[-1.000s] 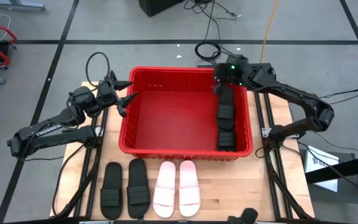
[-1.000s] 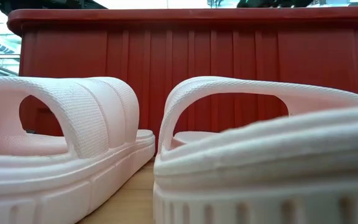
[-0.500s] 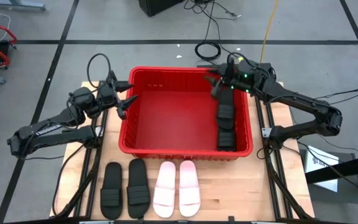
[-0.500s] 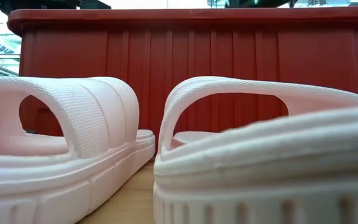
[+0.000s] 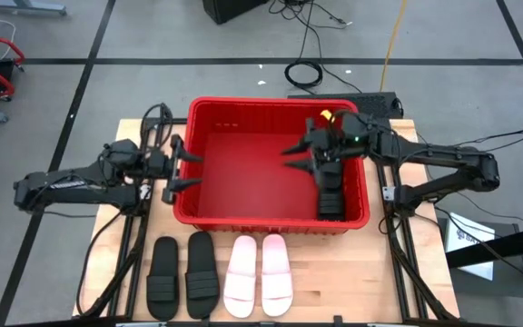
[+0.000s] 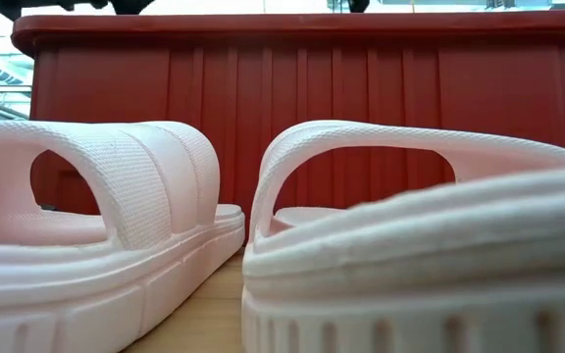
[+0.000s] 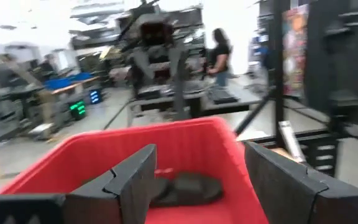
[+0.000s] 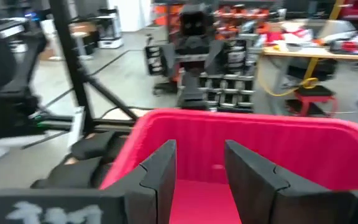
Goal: Pick and place slides into bin
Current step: Put the pink slide into the red container
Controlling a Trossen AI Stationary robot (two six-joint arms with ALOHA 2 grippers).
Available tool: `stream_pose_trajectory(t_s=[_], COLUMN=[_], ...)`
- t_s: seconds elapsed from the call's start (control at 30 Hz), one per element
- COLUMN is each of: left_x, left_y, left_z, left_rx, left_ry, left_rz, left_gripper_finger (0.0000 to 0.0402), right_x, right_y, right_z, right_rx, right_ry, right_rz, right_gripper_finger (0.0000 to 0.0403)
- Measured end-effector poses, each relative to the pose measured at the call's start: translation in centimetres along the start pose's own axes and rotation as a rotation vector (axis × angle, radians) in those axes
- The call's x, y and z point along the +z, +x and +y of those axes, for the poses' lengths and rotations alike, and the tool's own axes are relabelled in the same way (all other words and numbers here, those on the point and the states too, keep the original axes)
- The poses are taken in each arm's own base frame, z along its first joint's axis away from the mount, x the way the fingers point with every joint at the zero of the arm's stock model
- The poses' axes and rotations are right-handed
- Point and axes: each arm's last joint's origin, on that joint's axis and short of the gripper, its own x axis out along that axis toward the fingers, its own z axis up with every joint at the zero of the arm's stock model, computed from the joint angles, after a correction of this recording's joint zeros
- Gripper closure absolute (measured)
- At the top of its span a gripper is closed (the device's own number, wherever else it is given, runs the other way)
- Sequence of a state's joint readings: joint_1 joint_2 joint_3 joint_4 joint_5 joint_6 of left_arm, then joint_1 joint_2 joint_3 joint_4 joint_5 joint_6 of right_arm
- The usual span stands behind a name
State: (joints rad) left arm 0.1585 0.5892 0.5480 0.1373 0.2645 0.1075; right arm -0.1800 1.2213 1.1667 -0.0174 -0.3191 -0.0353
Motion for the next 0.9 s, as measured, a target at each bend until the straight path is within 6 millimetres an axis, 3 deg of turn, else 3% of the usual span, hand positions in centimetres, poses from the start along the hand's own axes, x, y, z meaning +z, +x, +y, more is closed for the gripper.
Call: stream_pose_trajectory(t_s=[0.2, 0.47, 0.67, 0.9], left_x=[0.8, 0.9, 1.0, 0.7], left_y=[0.3, 0.4, 0.3, 0.9], left_z=[-1.9, -3.4, -4.7, -6.3], left_rx=[-0.121, -0.123, -0.171, -0.239], left_ry=[0.019, -0.006, -0.048, -0.091], left_rz=[-0.078, -0.067, -0.069, -0.04], left_gripper_finger=[0.0151, 0.0151, 0.0151, 0.0151], right_x=[-0.8, -2.9, -4.8, -5.0], right_y=[2.0, 4.7, 6.9, 7.5], right_z=[3.5, 7.5, 10.1, 12.2], right_rx=[0.136, 0.281, 0.291, 0.341], right_ry=[-0.01, -0.021, -0.04, -0.047], right_rz=[0.042, 0.126, 0.181, 0.149], right_gripper_finger=[0.0277, 0.0277, 0.0277, 0.0277])
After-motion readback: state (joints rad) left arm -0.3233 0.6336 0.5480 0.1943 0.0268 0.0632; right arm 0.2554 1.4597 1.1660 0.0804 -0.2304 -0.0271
